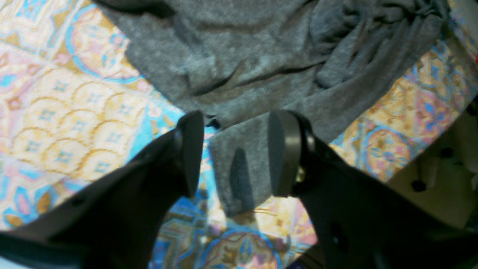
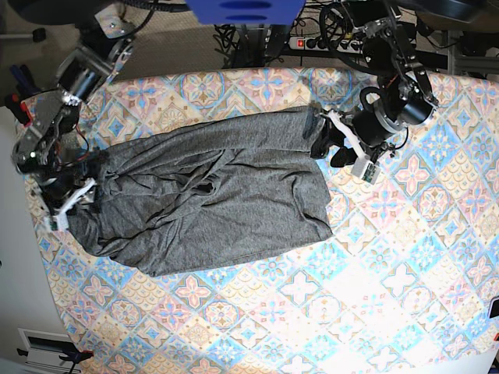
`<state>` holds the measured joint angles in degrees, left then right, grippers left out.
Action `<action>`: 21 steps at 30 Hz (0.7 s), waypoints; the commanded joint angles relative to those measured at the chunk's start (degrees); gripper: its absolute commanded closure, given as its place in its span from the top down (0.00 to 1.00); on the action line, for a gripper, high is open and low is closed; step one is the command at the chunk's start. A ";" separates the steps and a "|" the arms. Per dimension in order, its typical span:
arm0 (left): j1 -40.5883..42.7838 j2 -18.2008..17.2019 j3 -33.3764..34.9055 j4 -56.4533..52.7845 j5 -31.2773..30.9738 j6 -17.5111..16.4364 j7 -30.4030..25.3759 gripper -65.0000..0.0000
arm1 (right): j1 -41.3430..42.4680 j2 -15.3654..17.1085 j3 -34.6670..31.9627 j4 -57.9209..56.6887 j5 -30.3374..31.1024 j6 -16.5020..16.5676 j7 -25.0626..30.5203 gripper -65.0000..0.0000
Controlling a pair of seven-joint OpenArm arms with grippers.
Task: Layout the t-shirt on the table in an organized manner, then fold the t-shirt properly
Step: 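Hold the shirt corner with the right gripper and release the left gripper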
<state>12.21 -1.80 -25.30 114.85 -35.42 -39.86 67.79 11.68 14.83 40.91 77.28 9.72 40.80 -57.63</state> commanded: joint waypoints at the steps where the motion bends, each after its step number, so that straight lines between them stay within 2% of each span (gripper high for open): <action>1: -1.17 -0.44 -0.06 1.06 -1.37 -0.14 -1.64 0.40 | 3.39 3.41 -0.42 -1.28 -0.62 -0.80 1.32 0.58; 5: -2.32 -0.61 -0.33 1.06 -1.20 -0.14 -1.72 0.40 | 12.36 6.66 -4.38 -11.03 -0.70 -0.80 7.47 0.58; 11: -2.23 -0.70 -0.33 1.06 -1.20 -0.14 -1.72 0.40 | 19.04 11.15 -15.02 -24.66 -0.70 -0.80 16.61 0.58; 15: -1.97 -0.70 -0.33 0.98 -1.20 -0.14 -1.64 0.40 | 24.49 11.76 -22.40 -34.77 -0.70 -0.80 23.03 0.58; 21: -1.97 -0.70 -0.33 0.98 -1.20 -0.14 -1.64 0.40 | 31.53 11.76 -31.89 -51.39 -0.70 -0.80 36.92 0.58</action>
<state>10.85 -2.44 -25.58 114.85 -35.46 -39.86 67.33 42.35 25.41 8.88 25.54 8.78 39.68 -20.82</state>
